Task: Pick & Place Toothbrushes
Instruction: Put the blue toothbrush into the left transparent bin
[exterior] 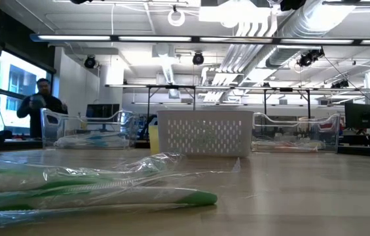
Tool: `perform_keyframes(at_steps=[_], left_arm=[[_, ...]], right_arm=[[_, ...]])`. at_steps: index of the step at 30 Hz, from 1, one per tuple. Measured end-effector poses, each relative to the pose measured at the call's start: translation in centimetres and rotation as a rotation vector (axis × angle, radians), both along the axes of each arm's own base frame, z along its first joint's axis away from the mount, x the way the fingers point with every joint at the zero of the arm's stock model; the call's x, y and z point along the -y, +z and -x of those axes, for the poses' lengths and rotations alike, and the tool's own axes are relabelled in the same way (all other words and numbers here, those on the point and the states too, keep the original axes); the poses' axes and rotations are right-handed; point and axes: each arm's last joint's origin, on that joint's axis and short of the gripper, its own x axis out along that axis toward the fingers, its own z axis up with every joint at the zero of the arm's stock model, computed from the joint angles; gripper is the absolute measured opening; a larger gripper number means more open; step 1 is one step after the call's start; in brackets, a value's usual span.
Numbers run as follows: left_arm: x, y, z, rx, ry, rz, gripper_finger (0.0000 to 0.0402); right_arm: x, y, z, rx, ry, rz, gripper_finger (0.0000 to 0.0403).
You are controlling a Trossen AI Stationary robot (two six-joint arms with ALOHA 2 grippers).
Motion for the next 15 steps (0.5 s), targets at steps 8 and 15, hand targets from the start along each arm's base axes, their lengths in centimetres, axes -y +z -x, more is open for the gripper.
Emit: perform_keyframes(at_steps=[8, 15], left_arm=[[-0.05, 0.0, -0.01, 0.004, 0.014, -0.022, 0.005], [-0.05, -0.01, -0.01, 0.003, 0.022, -0.021, 0.0028]], right_arm=[[-0.03, -0.01, 0.01, -0.002, 0.008, 0.001, 0.0004], [-0.03, -0.04, 0.02, -0.004, 0.005, 0.002, 0.0004]])
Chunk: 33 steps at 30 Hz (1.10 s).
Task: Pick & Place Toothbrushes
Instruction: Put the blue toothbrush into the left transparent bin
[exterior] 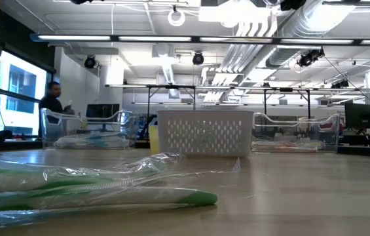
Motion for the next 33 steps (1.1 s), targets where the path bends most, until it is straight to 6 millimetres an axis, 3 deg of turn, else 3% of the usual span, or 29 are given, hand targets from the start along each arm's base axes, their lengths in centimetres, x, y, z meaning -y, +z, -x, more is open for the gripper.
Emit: perform_keyframes(at_steps=[7, 12, 24, 33], left_arm=[[0.0, 0.0, 0.0, -0.001, 0.001, -0.002, 0.0028], [0.0, 0.0, 0.0, -0.001, 0.001, -0.003, 0.0024], [0.0, -0.2, 0.0, -0.024, -0.002, -0.008, 0.0031], [0.0, -0.2, 0.0, -0.019, 0.004, -0.034, 0.0032]], right_arm=[[0.0, 0.0, 0.0, -0.003, 0.003, 0.001, 0.0006], [0.0, 0.0, 0.0, -0.002, 0.001, -0.016, 0.0031], [-0.3, 0.5, 0.6, 0.019, 0.043, -0.037, 0.0179], [-0.3, 2.3, 3.7, 0.018, 0.023, -0.036, 0.0277]])
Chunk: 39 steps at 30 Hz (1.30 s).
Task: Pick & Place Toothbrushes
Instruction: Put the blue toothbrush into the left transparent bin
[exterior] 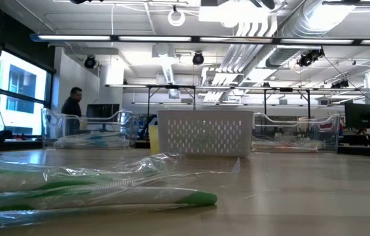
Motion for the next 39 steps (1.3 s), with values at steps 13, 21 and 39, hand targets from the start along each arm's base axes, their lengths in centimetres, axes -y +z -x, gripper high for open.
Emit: perform_keyframes(at_steps=[13, 21, 39], left_arm=[[-2.9, 1.7, 1.2, -0.065, 0.028, -0.067, 0.0033], [-5.9, 3.9, 3.0, -0.305, 0.14, -0.187, 0.0033], [-12.1, 9.2, 9.3, -0.904, 0.844, -0.215, 0.0033]], right_arm=[[0.2, -0.6, 4.6, -0.192, 0.038, -0.18, 0.0261], [-0.5, -2.0, 4.6, -0.314, 0.059, -0.26, 0.0234], [-2.3, -4.9, 2.5, -0.415, -0.011, -0.184, 0.0191]])
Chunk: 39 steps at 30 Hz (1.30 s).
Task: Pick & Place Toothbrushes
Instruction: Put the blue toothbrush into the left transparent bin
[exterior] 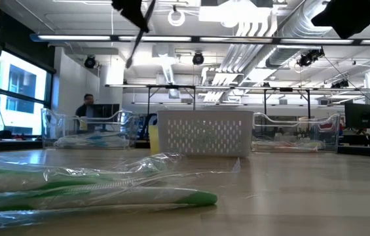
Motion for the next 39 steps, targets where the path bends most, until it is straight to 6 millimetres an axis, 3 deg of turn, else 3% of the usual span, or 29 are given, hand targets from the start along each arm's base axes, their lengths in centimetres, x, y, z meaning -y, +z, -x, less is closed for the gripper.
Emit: perform_keyframes(at_steps=[13, 20, 28, 35, 39], left_arm=[[-8.0, -1.7, 3.8, -0.127, 0.299, 0.18, 0.0033], [-11.6, -3.6, 4.0, -0.234, 0.379, 0.219, 0.0033], [-15.1, -8.0, 2.9, -0.465, 0.376, 0.278, 0.0033], [-17.4, -12.9, 3.8, -0.602, 0.396, 0.382, 0.0033], [-18.1, -14.2, 4.3, -0.589, 0.387, 0.405, 0.0033]], right_arm=[[-0.7, -0.4, -0.8, 0.019, 0.0, -0.017, 0.0174], [-0.8, -0.3, -0.9, 0.035, -0.003, -0.028, 0.0174], [-0.8, -0.2, -0.9, 0.038, -0.003, -0.032, 0.0174], [-0.7, -0.2, -0.9, 0.044, -0.015, -0.027, 0.0174], [-0.7, -0.2, -0.9, 0.055, -0.041, -0.014, 0.0174]])
